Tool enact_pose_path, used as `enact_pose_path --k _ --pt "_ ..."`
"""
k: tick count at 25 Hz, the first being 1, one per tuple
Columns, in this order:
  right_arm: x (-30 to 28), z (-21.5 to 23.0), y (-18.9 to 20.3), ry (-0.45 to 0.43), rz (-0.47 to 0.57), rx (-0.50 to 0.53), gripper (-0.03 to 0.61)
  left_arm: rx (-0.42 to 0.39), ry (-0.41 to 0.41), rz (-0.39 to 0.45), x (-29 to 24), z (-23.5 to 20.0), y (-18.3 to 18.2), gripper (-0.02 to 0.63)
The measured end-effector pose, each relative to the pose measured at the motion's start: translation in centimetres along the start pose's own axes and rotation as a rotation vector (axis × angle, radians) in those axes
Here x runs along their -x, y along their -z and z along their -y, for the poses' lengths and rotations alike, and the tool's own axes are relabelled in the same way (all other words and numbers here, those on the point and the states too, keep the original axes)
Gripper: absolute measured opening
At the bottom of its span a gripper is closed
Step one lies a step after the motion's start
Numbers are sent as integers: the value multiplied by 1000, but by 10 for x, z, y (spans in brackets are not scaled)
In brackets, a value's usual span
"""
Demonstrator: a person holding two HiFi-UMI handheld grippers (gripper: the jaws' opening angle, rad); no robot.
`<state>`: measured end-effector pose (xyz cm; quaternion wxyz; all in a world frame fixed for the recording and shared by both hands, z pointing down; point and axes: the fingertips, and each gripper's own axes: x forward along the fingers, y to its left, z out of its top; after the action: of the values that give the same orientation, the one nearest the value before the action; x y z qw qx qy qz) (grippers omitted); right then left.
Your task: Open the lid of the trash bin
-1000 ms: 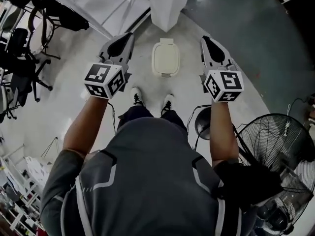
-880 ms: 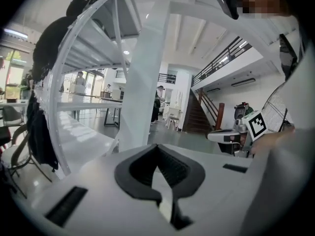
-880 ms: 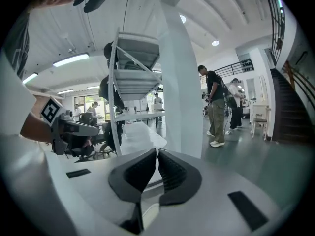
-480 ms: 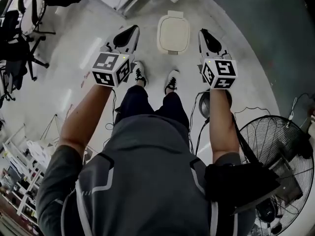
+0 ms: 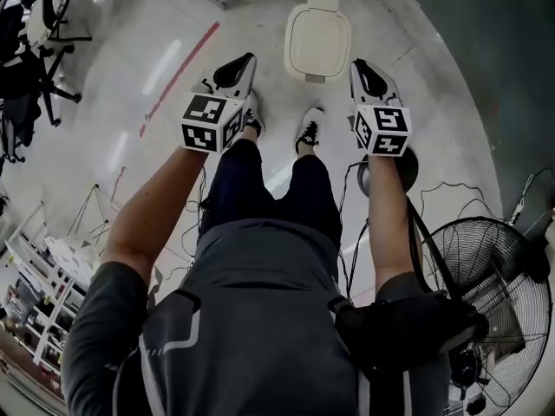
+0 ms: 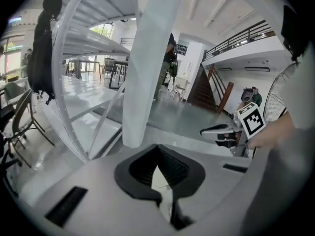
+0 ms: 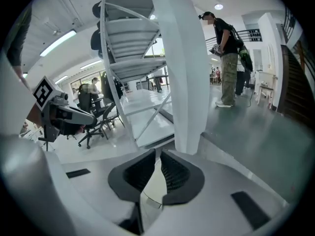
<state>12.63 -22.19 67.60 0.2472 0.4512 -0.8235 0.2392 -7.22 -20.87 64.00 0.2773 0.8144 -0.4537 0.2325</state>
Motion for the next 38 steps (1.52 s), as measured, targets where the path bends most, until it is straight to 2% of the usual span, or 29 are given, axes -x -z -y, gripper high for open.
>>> enact_pose_path --k 1,3,13,15,23,38 --pt "-7 1 9 -3 -14 -2 42 -2 3 -14 -5 0 9 8" --pt "-17 2 27 0 -41 -15 103 -2 9 -37 -13 -1 25 8" --pt "-68 -4 124 -28 -181 -62 100 27 4 -139 -53 -4 102 8" --pt "-78 -4 143 -30 -210 -76 63 48 4 -159 -59 -4 115 8" --pt "-113 -8 211 -59 -336 -97 37 80 -2 -211 -74 -11 151 8" --pt "-162 -16 282 -93 -471 -81 35 103 -22 -259 -105 -28 190 8"
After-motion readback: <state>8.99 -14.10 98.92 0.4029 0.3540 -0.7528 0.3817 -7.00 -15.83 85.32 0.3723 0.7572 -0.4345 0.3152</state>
